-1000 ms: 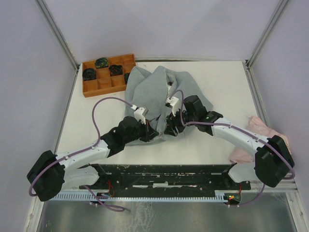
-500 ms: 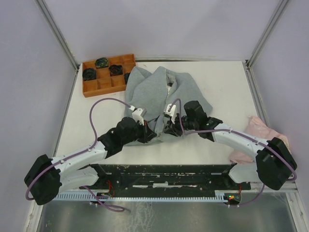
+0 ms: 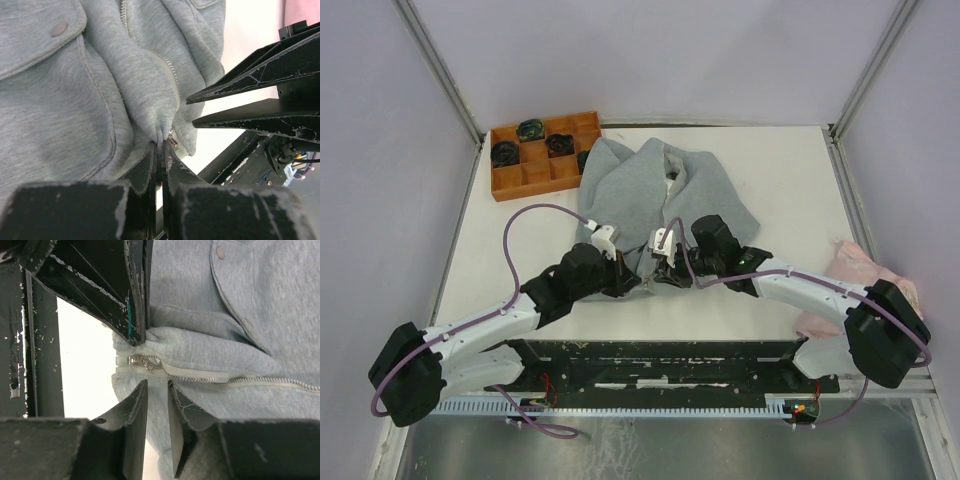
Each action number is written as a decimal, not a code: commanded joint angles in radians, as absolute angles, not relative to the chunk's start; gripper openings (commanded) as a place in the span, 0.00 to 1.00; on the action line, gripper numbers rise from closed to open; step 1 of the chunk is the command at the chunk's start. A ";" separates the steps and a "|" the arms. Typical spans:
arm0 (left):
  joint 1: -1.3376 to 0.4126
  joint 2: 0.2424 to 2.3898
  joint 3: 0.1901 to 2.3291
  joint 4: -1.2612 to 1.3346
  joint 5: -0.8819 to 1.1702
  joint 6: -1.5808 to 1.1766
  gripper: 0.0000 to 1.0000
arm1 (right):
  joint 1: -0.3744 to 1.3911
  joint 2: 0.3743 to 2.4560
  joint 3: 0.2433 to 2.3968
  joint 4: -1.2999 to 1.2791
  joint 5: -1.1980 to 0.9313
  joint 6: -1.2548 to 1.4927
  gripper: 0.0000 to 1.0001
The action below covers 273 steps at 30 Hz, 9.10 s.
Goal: Zip up the jacket
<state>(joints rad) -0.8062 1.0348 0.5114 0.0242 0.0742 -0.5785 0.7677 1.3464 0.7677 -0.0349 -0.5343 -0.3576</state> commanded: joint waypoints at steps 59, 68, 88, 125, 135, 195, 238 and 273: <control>-0.803 0.767 0.398 -0.172 -0.149 -1.183 0.61 | 1.027 1.502 0.653 0.573 -0.159 -0.213 0.00; -0.804 0.705 0.275 -0.039 -0.129 -1.316 0.58 | 1.056 1.522 0.657 0.602 -0.127 -0.203 0.00; -0.804 0.716 0.230 0.089 -0.101 -1.348 0.31 | 1.111 1.583 0.696 0.611 -0.094 -0.201 0.00; -0.755 0.740 0.449 -0.175 0.048 -0.655 0.03 | 0.831 1.458 0.815 0.304 -0.554 -0.261 0.28; -0.755 0.722 0.436 -0.149 0.079 -0.661 0.03 | 0.836 1.576 0.876 0.359 -0.649 -0.293 0.26; -0.753 0.741 0.422 -0.139 0.056 -0.682 0.03 | 0.882 1.585 0.781 0.395 -0.826 -0.374 0.48; -0.755 0.721 0.441 -0.179 0.018 -0.685 0.03 | 0.825 1.430 0.767 0.222 -0.492 -0.483 0.03; -0.754 0.754 0.460 -0.140 0.125 -0.654 0.03 | 0.890 1.605 0.713 0.665 -0.559 -0.265 0.21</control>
<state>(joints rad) -0.7494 0.7605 0.4122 -0.1925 0.0696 -0.7044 0.8833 1.6157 0.7059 0.5671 -0.5953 -0.2676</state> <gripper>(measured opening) 0.059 0.241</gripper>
